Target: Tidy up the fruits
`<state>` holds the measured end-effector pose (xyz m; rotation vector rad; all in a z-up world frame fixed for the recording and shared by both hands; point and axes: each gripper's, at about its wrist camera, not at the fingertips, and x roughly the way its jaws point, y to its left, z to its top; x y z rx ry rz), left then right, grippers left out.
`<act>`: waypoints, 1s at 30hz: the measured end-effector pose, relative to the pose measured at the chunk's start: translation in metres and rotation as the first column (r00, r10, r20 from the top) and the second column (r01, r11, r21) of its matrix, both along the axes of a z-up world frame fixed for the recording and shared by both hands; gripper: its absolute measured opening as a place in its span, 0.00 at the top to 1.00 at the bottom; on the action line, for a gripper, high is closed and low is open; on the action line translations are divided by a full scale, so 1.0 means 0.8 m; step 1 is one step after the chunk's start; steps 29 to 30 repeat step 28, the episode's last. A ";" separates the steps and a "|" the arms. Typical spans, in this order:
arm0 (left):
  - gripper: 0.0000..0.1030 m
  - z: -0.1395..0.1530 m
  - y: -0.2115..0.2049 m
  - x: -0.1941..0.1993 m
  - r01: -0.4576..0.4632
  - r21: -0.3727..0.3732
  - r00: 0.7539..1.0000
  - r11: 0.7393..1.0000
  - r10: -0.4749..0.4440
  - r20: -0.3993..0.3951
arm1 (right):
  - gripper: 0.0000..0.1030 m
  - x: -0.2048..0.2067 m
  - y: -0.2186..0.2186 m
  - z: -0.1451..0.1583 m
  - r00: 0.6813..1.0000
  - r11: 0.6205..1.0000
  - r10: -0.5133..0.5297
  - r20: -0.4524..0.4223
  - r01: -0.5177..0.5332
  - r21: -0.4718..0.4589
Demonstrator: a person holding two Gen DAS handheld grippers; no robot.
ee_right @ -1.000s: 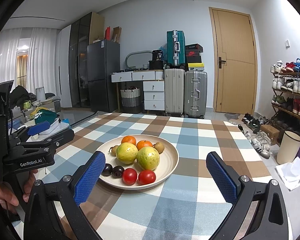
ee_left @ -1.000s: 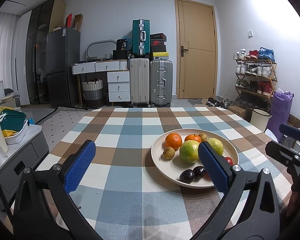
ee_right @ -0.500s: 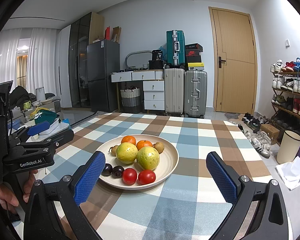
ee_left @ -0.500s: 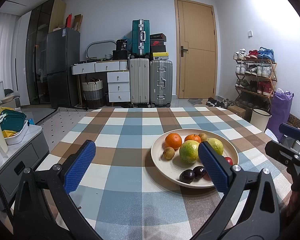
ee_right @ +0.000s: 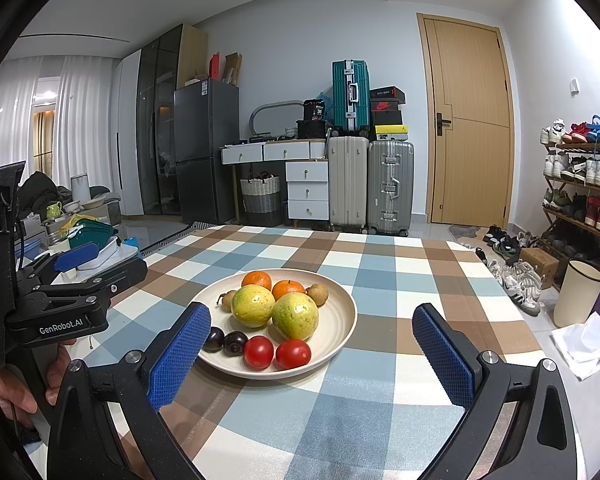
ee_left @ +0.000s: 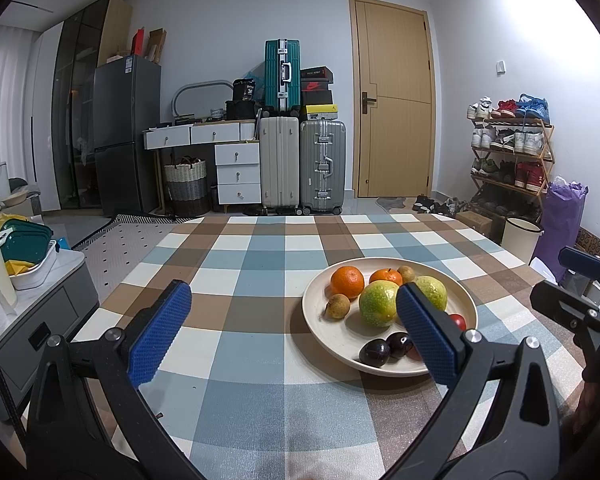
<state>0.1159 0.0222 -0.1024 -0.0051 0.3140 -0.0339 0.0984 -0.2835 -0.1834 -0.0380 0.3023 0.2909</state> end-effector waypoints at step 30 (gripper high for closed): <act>0.01 0.001 0.001 -0.002 -0.007 -0.001 1.000 1.000 0.007 0.001 | 0.00 0.000 0.000 0.000 1.000 1.000 0.000 -0.001 0.000 0.000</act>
